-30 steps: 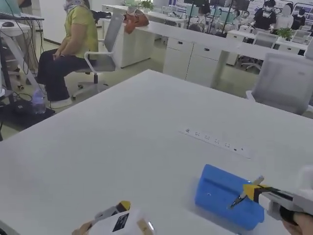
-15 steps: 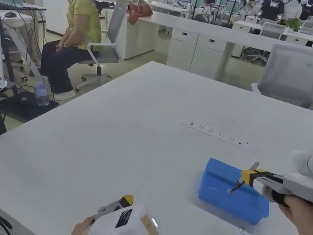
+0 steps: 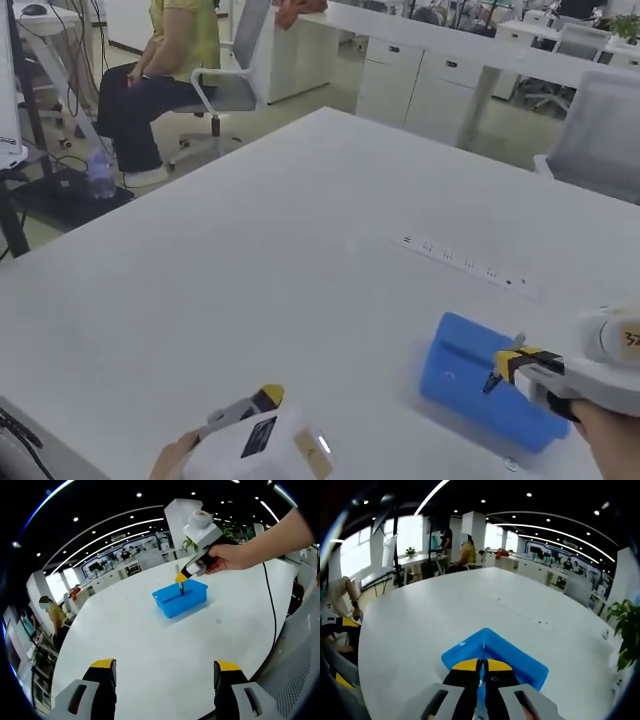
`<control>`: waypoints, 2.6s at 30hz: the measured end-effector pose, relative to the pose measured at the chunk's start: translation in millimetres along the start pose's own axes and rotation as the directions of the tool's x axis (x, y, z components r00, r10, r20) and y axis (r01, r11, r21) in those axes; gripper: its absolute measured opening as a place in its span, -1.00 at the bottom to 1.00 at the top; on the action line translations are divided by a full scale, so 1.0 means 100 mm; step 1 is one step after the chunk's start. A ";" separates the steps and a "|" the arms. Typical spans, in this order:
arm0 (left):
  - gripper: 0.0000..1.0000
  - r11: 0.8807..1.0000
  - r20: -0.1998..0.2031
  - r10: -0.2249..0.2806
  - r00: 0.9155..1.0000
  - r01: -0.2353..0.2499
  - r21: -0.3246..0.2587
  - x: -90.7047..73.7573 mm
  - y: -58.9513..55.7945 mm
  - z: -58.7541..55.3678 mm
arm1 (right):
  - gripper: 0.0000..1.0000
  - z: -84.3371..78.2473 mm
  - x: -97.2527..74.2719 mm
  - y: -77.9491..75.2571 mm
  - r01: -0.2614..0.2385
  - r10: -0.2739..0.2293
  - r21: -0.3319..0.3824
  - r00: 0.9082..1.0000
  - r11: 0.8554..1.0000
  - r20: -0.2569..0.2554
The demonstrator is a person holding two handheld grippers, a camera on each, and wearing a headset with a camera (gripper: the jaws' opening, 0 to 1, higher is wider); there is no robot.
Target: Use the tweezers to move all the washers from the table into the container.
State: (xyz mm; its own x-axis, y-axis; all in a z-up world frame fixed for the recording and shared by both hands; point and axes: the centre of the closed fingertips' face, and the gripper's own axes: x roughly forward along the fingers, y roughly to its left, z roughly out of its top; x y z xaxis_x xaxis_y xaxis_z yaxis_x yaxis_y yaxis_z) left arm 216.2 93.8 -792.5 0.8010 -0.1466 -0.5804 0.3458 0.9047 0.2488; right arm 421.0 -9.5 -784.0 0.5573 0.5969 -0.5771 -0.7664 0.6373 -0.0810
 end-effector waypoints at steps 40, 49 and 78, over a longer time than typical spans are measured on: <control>0.63 1.000 -0.005 0.008 1.000 -0.008 -0.010 0.00 0.02 -0.01 | -0.98 0.10 -0.05 -0.06 0.010 -0.013 0.063 0.999 0.998 0.037; 0.68 1.000 0.045 0.009 0.999 -0.008 -0.023 -0.04 0.03 0.08 | -0.98 0.22 -0.43 0.05 -0.012 0.003 0.074 0.994 0.997 0.112; 0.68 1.000 0.054 0.020 0.998 -0.019 -0.021 -0.05 0.05 0.09 | -0.98 -0.73 -0.75 0.46 -0.079 0.079 0.141 0.997 0.987 0.004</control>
State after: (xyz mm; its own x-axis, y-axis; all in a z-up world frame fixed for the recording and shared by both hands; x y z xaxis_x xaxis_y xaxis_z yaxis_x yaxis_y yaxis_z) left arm 218.5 95.2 -781.8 0.8330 -0.1497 -0.5326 0.3201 0.9156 0.2433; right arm 320.9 -60.4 -803.4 0.4961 0.6476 -0.5783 -0.7552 0.6506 0.0807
